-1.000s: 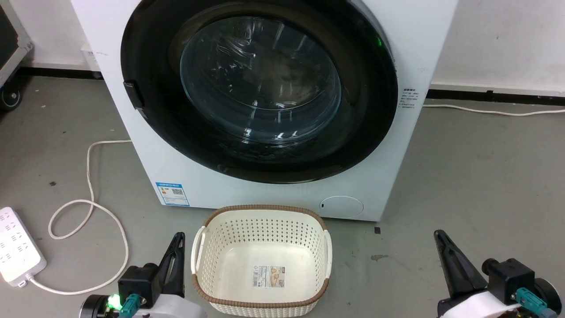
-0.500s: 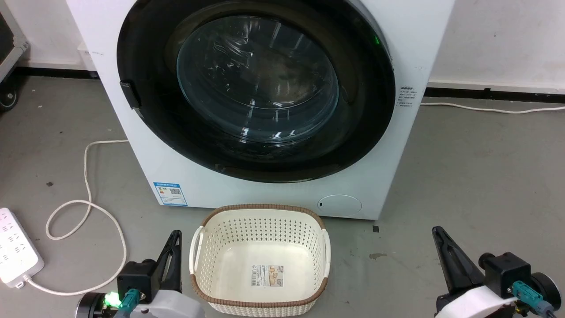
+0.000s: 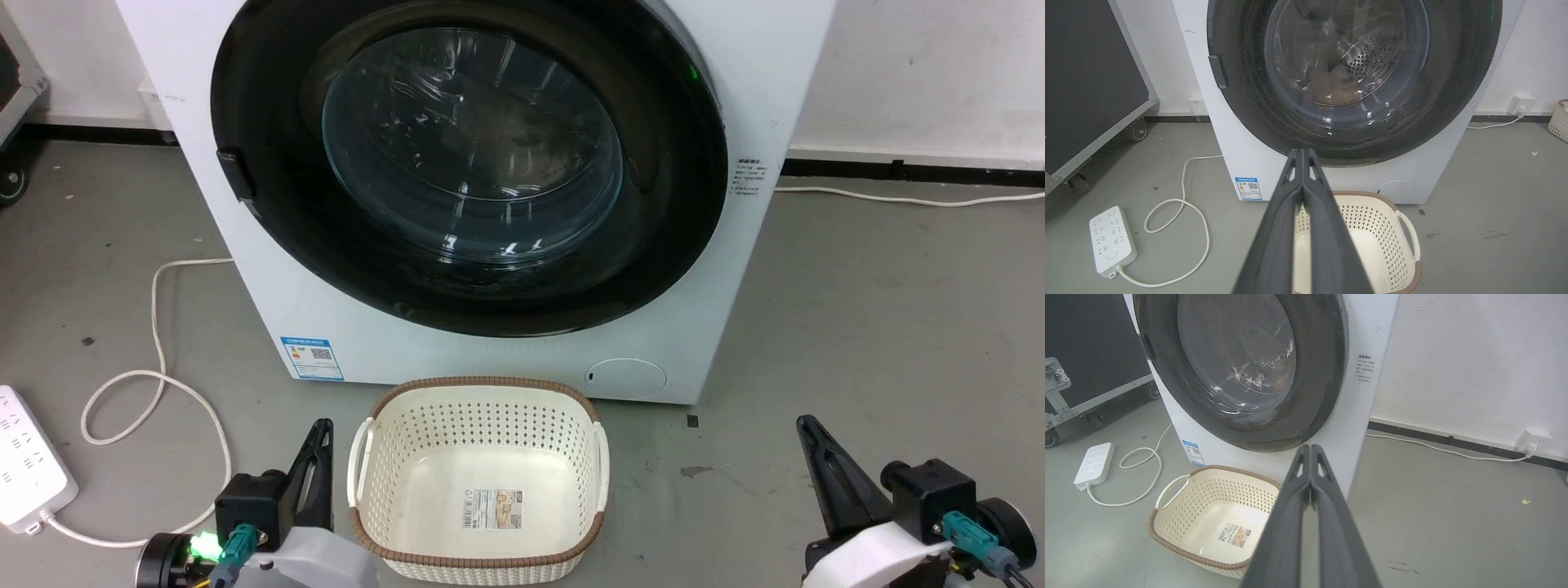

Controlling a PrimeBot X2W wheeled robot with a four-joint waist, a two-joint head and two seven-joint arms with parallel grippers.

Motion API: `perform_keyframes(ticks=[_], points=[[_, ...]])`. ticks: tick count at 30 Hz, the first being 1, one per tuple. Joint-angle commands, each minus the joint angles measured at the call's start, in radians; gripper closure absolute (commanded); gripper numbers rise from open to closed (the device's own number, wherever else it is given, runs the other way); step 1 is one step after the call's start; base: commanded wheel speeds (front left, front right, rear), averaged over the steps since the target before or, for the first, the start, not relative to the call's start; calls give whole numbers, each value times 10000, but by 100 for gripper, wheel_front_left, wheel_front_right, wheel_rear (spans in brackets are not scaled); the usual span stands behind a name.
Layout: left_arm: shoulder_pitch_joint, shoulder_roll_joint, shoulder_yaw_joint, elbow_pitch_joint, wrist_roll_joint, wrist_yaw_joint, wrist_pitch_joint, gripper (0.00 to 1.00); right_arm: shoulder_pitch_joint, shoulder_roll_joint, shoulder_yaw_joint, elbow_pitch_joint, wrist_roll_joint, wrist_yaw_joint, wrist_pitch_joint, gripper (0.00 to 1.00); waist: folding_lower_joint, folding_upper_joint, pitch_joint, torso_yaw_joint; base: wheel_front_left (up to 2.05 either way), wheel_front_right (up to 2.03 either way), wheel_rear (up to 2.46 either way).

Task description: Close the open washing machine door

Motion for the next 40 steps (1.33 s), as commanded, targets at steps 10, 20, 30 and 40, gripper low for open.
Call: perform_keyframes(ticks=[10,20,30,40], points=[[-202,8,93,-149,194,122,274,100,-212,70,15,-144,-184,-7,275,100,0,0,22,-45,0,0,0],[-243,8,131,-221,264,164,440,100,-262,80,22,-189,-256,-7,442,100,0,0,38,-77,0,0,0],[-243,8,131,-221,264,164,440,100,-262,80,22,-189,-256,-7,442,100,0,0,38,-77,0,0,0],[-243,8,131,-221,264,164,440,100,-262,80,22,-189,-256,-7,442,100,0,0,38,-77,0,0,0]])
